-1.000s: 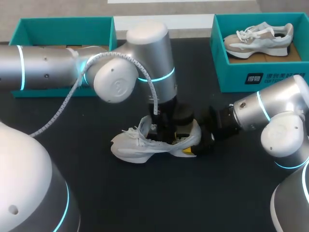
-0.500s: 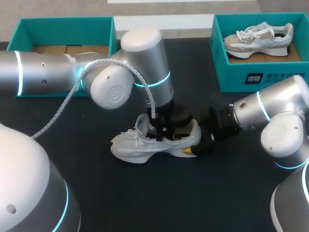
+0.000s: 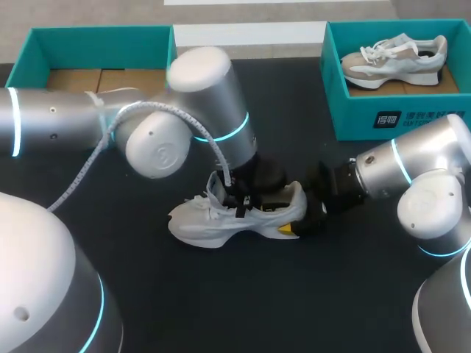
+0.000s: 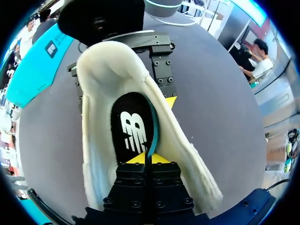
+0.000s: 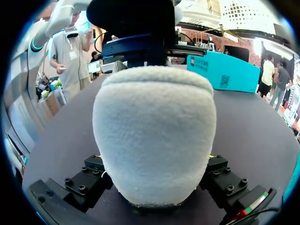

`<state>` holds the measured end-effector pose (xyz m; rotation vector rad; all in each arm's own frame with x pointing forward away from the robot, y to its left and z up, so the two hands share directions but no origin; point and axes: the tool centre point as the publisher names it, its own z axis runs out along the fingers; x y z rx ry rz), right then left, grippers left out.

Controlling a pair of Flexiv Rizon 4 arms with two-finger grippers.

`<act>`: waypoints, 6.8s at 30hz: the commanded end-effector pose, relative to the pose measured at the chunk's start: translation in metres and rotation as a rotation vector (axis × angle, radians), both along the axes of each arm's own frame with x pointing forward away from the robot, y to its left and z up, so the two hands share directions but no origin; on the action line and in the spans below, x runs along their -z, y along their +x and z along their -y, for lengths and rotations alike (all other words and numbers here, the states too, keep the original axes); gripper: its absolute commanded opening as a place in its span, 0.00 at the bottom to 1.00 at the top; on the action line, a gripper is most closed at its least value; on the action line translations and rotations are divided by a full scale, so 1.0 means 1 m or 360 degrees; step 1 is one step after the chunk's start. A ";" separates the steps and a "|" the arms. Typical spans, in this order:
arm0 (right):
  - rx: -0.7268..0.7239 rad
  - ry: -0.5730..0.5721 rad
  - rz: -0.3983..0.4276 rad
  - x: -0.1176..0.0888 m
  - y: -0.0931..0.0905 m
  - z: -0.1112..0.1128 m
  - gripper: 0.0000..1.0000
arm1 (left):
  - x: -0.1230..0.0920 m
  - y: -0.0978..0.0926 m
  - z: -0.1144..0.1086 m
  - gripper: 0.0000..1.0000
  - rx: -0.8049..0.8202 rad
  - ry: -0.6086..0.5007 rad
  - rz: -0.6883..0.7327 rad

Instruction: Take the shoe out of the shoebox, open the shoe tongue, remove and reinsert the insole, then place the shoe into the shoebox

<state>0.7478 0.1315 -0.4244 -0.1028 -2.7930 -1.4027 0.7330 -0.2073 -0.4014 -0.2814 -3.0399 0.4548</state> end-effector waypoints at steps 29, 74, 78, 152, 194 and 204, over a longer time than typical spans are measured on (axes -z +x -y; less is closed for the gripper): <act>0.0001 -0.0003 -0.0001 0.011 0.003 -0.007 0.00 | -0.092 0.008 0.006 0.00 0.0010 -0.0473 -0.0036; 0.0001 -0.0003 -0.0001 0.011 0.003 -0.007 0.00 | -0.083 -0.029 0.024 0.75 -0.0068 -0.0619 0.0403; 0.0001 -0.0003 -0.0001 0.011 0.003 -0.007 0.00 | -0.079 -0.026 0.030 0.73 -0.0124 -0.0609 0.0508; 0.0001 -0.0003 -0.0001 0.011 0.003 -0.007 0.00 | -0.301 0.004 0.038 0.00 0.0291 -0.1473 0.0018; 0.0001 -0.0003 -0.0001 0.011 0.003 -0.007 0.00 | -0.422 -0.025 0.000 0.00 0.0232 -0.2069 -0.0504; 0.0001 -0.0003 -0.0001 0.011 0.003 -0.007 0.00 | -0.464 -0.060 -0.004 0.00 -0.0193 -0.2079 -0.1429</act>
